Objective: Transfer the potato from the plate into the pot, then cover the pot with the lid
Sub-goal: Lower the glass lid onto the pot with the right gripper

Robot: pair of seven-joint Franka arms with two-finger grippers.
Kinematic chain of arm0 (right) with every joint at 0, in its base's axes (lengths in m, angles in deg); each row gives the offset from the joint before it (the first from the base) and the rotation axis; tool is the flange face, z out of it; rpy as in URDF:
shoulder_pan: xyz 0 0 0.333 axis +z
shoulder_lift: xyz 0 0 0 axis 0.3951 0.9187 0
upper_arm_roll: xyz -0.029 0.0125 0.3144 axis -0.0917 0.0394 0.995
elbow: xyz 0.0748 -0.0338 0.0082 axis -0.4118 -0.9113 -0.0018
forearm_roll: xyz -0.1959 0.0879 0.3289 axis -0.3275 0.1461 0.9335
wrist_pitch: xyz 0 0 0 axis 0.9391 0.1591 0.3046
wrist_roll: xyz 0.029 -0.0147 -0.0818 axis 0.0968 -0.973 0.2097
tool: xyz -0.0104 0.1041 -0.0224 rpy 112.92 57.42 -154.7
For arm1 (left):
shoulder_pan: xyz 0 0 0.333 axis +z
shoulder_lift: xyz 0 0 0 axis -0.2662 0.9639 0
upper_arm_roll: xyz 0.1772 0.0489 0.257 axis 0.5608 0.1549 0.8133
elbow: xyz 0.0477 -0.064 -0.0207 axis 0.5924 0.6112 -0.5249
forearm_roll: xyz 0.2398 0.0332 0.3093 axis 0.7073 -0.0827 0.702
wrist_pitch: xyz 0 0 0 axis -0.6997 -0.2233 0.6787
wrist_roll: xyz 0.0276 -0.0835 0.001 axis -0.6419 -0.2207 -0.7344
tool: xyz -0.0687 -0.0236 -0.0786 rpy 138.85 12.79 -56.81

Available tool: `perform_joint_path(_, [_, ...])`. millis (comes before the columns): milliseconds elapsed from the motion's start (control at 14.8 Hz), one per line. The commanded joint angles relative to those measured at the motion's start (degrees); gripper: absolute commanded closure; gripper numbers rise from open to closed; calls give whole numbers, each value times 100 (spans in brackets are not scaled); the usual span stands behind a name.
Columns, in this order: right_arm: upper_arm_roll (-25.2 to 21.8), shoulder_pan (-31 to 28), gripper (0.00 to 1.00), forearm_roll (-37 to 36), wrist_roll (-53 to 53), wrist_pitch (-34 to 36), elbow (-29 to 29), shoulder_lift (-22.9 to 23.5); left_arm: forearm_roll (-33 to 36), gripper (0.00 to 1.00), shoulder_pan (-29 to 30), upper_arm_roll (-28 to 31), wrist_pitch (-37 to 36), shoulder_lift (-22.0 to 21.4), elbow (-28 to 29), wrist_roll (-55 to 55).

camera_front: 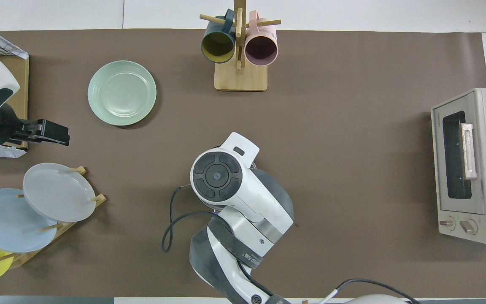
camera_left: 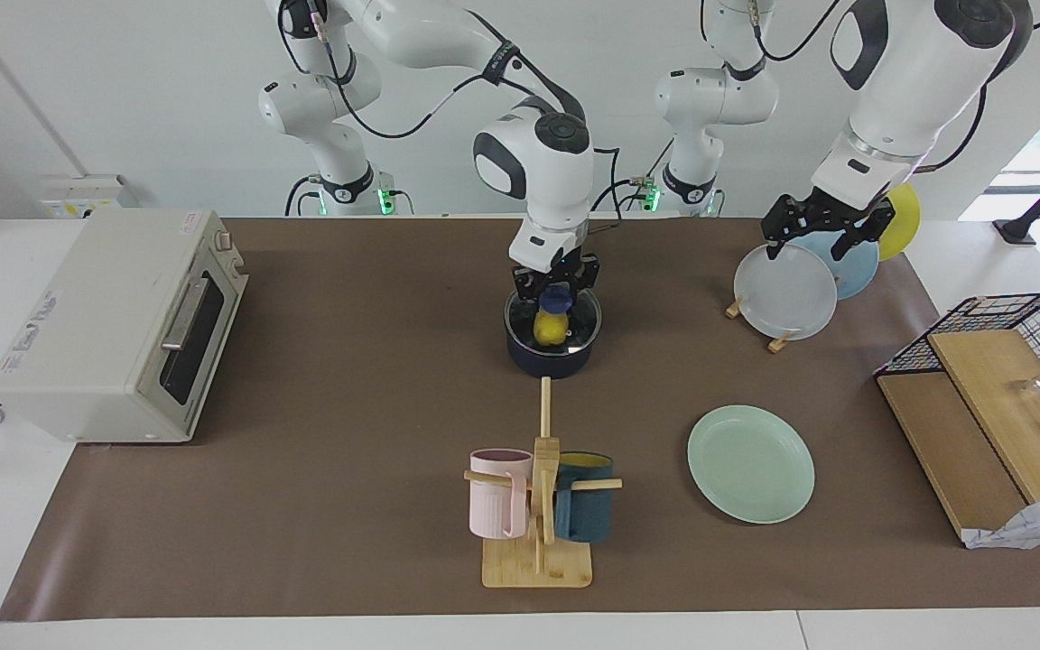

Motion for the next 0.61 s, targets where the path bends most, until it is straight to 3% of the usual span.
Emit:
perform_joint_path(0, [3, 21, 100, -73, -138, -246, -427, -177, -4, 0, 2, 8, -76, -121, 66, -62])
perform_joint_path(540, [3, 39, 100, -266, -147, -386, -532, -212, -4, 0, 142, -105, -76, -103, 49, -62])
